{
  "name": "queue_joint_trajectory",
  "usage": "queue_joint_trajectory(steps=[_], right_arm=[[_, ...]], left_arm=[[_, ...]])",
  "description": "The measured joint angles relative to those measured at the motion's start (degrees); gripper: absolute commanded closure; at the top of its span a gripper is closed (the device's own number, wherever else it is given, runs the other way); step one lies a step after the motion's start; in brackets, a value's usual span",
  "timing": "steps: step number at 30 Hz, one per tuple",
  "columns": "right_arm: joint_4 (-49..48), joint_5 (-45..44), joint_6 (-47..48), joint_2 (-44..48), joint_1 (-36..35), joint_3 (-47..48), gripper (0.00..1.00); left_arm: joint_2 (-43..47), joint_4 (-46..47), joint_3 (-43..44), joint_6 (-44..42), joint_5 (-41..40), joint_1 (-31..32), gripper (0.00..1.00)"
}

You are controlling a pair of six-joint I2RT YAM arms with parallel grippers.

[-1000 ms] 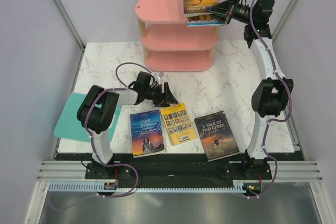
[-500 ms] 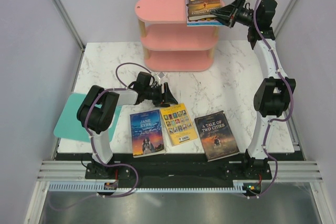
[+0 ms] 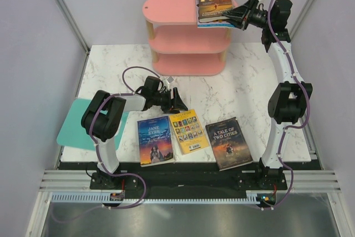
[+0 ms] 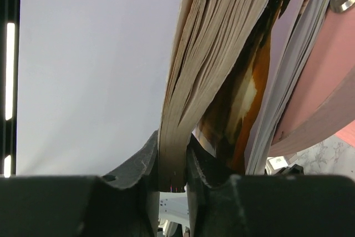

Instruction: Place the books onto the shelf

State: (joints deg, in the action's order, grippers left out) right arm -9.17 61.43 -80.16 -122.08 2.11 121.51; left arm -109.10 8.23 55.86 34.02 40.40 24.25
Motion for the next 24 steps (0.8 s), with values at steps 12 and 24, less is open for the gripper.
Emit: queue_joint_trajectory(steps=[12, 24], right_arm=[[4.55, 0.20, 4.02, 1.62, 0.02, 0.09, 0.36], [20.98, -3.43, 16.61, 7.08, 2.03, 0.94, 0.32]], left_arm=[[0.00, -0.44, 0.00, -0.02, 0.07, 0.00, 0.29], [0.02, -0.68, 0.00, -0.02, 0.13, 0.00, 0.29]])
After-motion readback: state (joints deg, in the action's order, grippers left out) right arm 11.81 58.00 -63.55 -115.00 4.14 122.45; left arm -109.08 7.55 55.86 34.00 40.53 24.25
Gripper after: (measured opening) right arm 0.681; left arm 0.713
